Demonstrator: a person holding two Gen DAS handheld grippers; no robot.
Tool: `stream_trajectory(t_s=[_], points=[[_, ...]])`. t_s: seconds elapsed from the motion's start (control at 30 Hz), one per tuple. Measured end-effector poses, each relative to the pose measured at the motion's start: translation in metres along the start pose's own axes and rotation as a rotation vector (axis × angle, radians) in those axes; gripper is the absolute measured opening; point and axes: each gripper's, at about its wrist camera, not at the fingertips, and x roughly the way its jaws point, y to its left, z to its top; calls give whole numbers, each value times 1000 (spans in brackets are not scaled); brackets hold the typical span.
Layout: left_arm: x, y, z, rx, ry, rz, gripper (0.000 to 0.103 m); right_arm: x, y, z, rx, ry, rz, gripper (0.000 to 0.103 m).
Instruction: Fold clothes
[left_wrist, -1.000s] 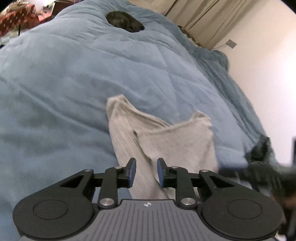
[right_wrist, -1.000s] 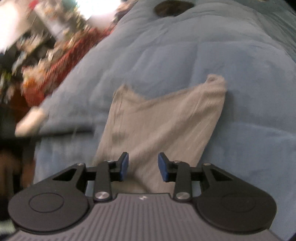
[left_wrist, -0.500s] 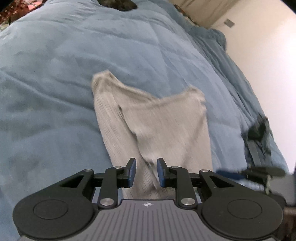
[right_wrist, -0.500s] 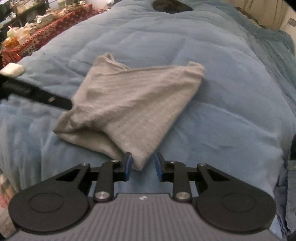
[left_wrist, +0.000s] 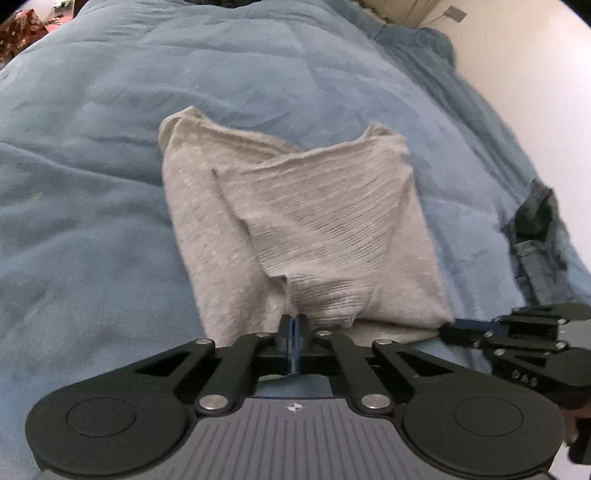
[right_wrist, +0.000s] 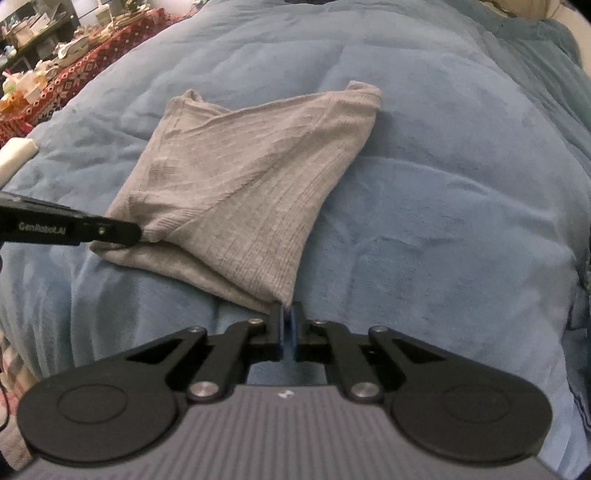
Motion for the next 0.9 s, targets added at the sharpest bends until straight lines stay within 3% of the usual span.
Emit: stream_trajectory(t_s=[0.3,0.4,0.53,0.63,0.83,0.87,0.9], points=[[-31,9,-1,-14,-16,-40,1,-19,-26,-8,75,-1,11,4],[-42,8,18,10,-90,-48,7,-26,-38,-2,101,-22,5,5],[-29,14,51,45,-176,3,24,-21,-54,27,145,-90,-1,6],[-5,25,73,64,-202,51,24,-14,-64,47,174,-130,-3,10],[32,37,93,79,-123,45,23,1,-73,75,204,-166,1,11],[33,37,92,86,-125,36,20,2,-72,77,197,-166,0,11],[29,34,91,103,-142,39,3,4,-72,78,190,-166,-1,11]])
